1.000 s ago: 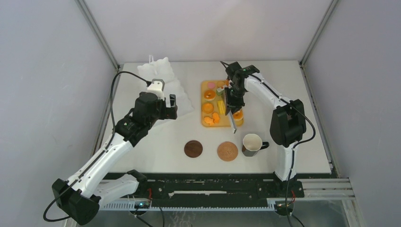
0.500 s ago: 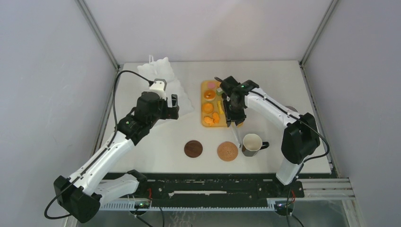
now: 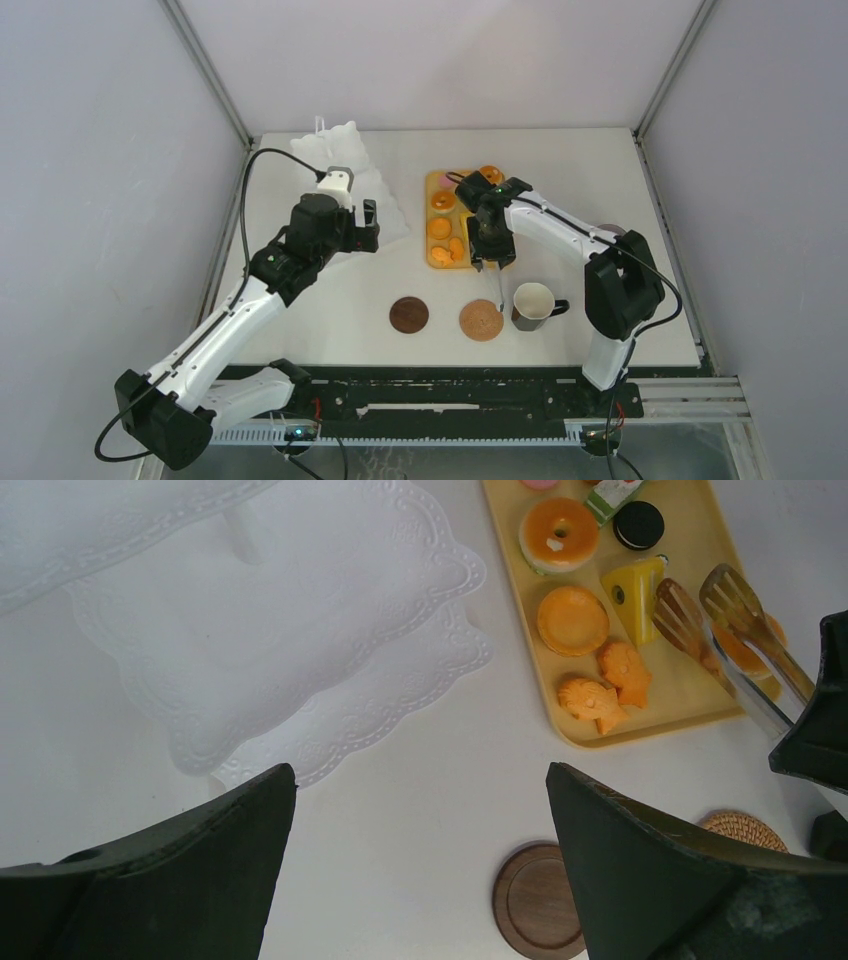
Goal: Serve the afternoon tea
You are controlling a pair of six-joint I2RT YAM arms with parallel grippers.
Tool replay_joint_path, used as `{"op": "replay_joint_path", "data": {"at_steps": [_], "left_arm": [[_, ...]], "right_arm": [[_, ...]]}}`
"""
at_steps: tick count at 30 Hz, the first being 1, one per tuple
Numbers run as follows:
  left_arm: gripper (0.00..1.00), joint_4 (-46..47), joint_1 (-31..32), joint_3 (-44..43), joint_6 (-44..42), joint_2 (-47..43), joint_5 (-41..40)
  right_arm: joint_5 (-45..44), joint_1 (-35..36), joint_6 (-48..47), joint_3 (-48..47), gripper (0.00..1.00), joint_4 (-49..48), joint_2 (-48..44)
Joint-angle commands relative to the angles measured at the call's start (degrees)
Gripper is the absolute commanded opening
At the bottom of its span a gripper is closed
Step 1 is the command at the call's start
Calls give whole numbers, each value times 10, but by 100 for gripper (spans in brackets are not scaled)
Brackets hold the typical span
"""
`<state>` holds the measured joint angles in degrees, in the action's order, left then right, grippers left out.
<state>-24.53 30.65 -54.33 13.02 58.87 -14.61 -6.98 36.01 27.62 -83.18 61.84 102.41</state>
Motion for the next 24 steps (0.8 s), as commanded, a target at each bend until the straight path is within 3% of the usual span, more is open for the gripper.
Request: {"op": "replay_joint_path", "data": {"at_steps": [1,24], "left_arm": [[100,24,2,9,-4,-3,1],[100,24,2,10,-6,-1,0]], "right_arm": [[-10,6,8,-24,54,-21,-6],[22,10,18,-47,54,-44,0]]}}
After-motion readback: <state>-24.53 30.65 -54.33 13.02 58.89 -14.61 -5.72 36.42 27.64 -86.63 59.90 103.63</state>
